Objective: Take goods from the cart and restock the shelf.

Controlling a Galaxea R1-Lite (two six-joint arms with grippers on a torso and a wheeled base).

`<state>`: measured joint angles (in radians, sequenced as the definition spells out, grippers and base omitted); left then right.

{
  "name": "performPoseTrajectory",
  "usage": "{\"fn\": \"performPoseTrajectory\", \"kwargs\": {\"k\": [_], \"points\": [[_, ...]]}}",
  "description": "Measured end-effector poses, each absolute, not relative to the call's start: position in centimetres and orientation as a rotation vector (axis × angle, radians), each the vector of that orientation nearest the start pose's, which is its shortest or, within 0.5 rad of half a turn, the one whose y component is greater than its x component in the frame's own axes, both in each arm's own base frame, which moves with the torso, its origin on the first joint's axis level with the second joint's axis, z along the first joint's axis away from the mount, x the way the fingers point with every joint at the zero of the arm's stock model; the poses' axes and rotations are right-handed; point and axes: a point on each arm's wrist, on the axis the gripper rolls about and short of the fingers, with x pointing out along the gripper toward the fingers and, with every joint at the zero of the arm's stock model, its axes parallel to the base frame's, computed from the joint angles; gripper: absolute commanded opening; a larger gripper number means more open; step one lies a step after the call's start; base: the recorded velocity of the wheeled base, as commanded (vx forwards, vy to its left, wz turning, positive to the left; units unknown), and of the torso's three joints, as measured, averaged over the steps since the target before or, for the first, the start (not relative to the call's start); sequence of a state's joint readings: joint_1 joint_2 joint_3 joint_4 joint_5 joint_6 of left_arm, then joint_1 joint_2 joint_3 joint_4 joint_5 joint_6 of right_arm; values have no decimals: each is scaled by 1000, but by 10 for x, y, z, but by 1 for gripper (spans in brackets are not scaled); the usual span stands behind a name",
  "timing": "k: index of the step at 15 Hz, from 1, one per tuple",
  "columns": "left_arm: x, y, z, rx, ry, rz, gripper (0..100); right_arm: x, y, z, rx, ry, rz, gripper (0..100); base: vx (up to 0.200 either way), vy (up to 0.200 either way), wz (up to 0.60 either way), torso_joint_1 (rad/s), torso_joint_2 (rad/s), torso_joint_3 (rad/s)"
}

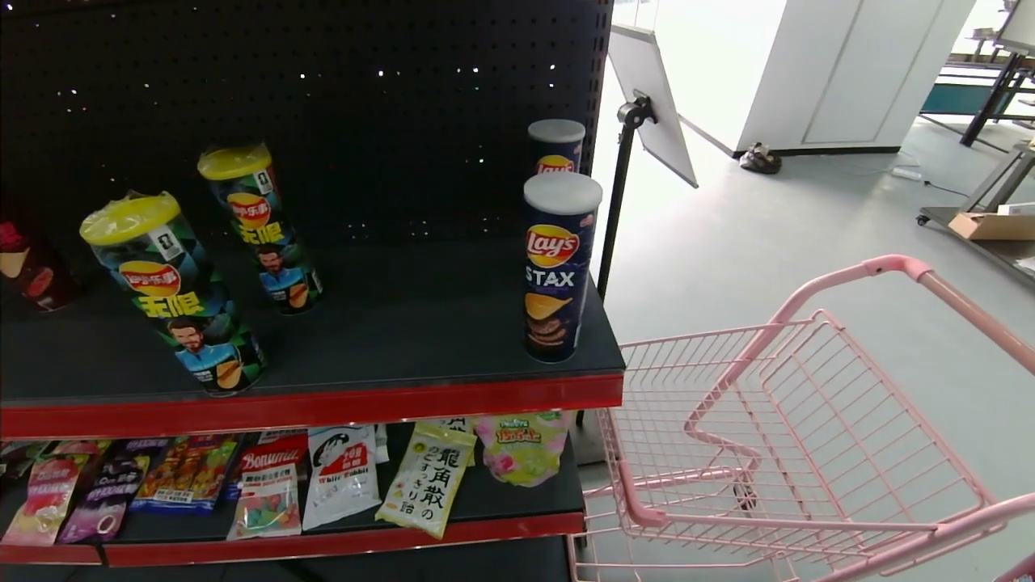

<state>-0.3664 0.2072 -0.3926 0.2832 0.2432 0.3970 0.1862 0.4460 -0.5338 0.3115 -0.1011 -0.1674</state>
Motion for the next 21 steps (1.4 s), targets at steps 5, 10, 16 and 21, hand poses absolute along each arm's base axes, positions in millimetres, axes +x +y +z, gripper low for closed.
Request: {"fn": "performPoseTrajectory", "kwargs": {"k": [5,10,16,21], "points": [[-30,17,158,425,68,-144,100,-3,-3,196,-199,219,104,0,0,160,0,0,4,0],[-31,18,158,422,61,-143,100,-2,-3,194,-199,222,104,0,0,200,0,3,2,1],[-33,18,157,420,53,-142,100,-5,-3,193,-198,214,103,0,0,200,0,2,3,3],[-34,19,157,418,46,-139,100,-6,-3,193,-197,209,104,0,0,200,0,2,2,2]]}}
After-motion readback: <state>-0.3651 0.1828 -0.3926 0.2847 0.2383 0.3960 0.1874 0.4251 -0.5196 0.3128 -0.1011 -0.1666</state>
